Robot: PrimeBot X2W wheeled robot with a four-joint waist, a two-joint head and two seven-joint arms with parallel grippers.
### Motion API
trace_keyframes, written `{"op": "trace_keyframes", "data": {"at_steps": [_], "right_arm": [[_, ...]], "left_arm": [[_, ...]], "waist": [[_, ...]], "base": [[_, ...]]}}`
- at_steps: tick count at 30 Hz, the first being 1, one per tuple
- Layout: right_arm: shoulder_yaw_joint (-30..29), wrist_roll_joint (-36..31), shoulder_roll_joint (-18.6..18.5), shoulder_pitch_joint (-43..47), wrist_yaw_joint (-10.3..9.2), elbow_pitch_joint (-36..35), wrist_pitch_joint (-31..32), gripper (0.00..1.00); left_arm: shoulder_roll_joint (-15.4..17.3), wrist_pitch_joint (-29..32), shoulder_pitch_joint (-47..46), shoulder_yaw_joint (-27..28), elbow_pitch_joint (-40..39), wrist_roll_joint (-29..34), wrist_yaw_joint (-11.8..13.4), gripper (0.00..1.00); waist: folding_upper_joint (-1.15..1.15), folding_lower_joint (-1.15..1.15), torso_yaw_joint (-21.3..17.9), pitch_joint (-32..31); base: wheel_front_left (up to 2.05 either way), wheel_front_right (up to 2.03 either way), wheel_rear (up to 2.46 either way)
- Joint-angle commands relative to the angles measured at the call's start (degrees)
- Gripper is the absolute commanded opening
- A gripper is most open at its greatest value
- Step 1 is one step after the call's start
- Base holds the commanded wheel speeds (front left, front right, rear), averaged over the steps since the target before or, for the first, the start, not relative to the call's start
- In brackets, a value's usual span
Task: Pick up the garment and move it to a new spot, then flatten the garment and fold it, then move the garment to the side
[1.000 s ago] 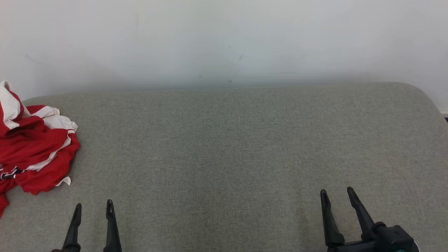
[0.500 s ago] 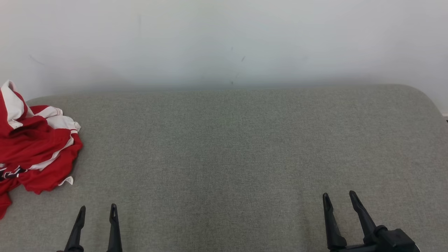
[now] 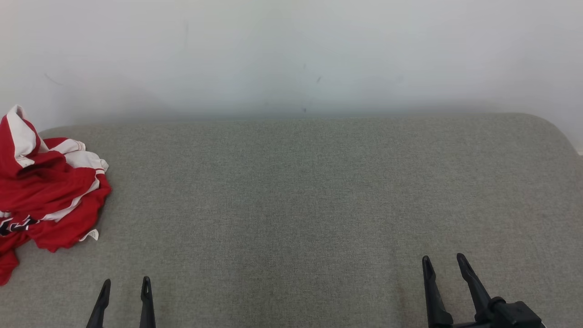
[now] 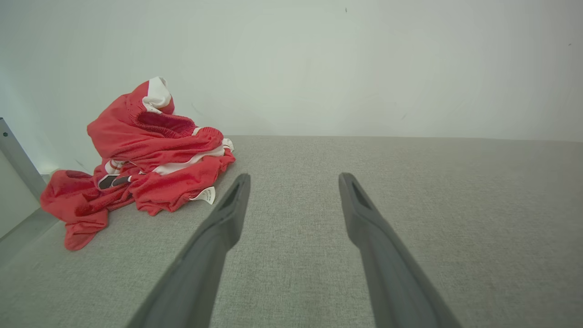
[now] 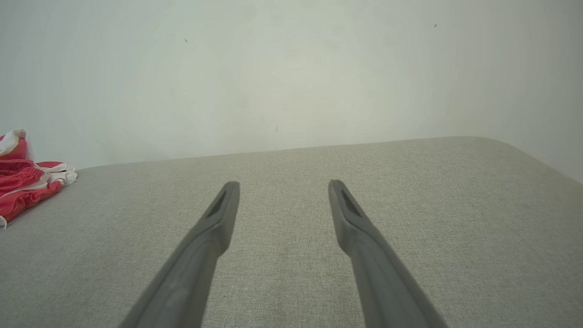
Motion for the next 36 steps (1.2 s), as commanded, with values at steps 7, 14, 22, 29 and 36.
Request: {"op": "trace_keyframes", "data": {"at_steps": [7, 14, 22, 29, 36], "right_arm": [[-0.1, -0.1, -0.1, 0.6, 0.21, 0.4, -0.1, 1.00], [-0.1, -0.7, -0.1, 0.6, 0.21, 0.7, -0.1, 1.00], [0.3, -1.1, -0.1, 0.6, 0.21, 1.0, -0.1, 1.00], [0.2, -1.6, -0.1, 0.3, 0.21, 1.0, -0.1, 1.00], [0.4, -2.1, -0.1, -0.1, 0.20, 1.4, -0.1, 1.00]], "left_arm": [[0.2, -0.2, 0.0, 0.5, 1.4, 0.2, -0.2, 1.00], [0.2, -0.2, 0.2, 0.6, 2.5, 0.7, -0.3, 1.00], [0.2, -0.2, 0.1, 0.6, 2.5, 1.6, -0.3, 1.00], [0.2, -0.2, -0.2, 1.0, 3.2, 2.0, -0.4, 1.00], [0.2, -0.2, -0.8, 0.9, 4.2, 2.3, -0.3, 1.00]], "waist": [[0.00, 0.00, 0.1, -0.1], [0.00, 0.00, 0.0, -0.4], [0.00, 0.00, 0.0, -0.7], [0.00, 0.00, 0.0, -1.0], [0.00, 0.00, -0.1, -1.2]], "base": [[0.00, 0.00, 0.00], [0.00, 0.00, 0.00], [0.00, 0.00, 0.00], [0.00, 0.00, 0.00], [0.00, 0.00, 0.00]]}}
